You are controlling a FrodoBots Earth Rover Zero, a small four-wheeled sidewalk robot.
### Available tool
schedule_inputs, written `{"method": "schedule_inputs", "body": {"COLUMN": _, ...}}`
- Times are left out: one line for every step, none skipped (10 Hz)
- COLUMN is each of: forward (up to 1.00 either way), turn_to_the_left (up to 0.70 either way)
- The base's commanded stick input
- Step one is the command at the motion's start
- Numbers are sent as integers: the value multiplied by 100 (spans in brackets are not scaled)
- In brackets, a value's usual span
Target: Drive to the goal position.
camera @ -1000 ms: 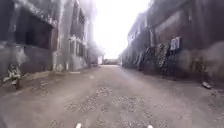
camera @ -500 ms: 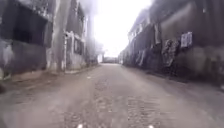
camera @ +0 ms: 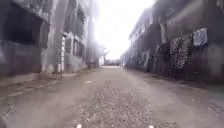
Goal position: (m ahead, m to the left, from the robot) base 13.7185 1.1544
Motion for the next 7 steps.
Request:
{"method": "schedule_inputs", "body": {"forward": 100, "turn_to_the_left": 2}}
{"method": "schedule_inputs", "body": {"forward": 100, "turn_to_the_left": 2}}
{"method": "schedule_inputs", "body": {"forward": 100, "turn_to_the_left": 2}}
{"method": "schedule_inputs", "body": {"forward": 100, "turn_to_the_left": 2}}
{"method": "schedule_inputs", "body": {"forward": 100, "turn_to_the_left": 2}}
{"method": "schedule_inputs", "body": {"forward": 100, "turn_to_the_left": 2}}
{"method": "schedule_inputs", "body": {"forward": 100, "turn_to_the_left": 2}}
